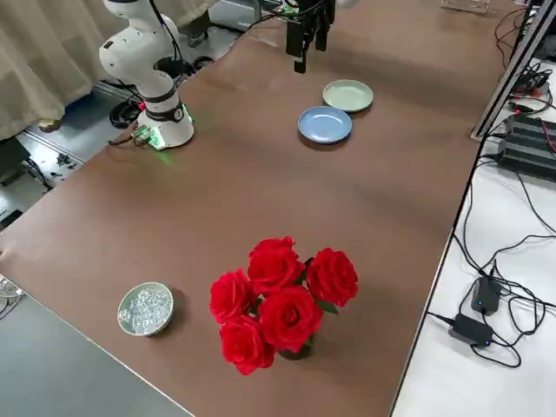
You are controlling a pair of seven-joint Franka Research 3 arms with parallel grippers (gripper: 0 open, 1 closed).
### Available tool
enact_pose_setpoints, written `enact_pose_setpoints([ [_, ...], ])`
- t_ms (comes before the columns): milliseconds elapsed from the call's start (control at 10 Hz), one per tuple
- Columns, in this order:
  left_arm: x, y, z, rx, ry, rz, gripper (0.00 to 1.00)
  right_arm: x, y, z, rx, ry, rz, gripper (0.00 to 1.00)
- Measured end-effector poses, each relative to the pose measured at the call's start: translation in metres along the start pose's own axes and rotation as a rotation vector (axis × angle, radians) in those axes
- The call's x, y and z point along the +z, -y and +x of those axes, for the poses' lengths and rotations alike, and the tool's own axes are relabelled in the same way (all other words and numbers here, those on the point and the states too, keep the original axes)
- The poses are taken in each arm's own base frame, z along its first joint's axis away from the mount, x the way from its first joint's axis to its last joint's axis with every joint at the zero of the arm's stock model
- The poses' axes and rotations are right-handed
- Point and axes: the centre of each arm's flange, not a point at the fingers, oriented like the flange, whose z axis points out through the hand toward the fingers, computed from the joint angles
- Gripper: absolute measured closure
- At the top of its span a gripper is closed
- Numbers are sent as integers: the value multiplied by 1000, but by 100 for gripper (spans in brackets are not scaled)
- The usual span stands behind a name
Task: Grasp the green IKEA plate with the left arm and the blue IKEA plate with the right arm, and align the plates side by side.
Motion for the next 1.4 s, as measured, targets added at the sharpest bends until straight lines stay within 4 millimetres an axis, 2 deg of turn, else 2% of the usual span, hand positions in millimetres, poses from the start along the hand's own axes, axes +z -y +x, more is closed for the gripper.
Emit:
enact_pose_setpoints([
  [300,-3,23,-1,-21,3,2,0,9,6,6,-13,4,0,0],
  [500,-3,22,-1,-16,3,2,0,12,13,9,-29,6,1,0],
  [700,-4,21,-1,-5,2,1,1,12,31,12,-60,-6,0,0],
  [1400,-2,9,-7,33,-1,44,1,17,31,14,-58,0,0,0],
])
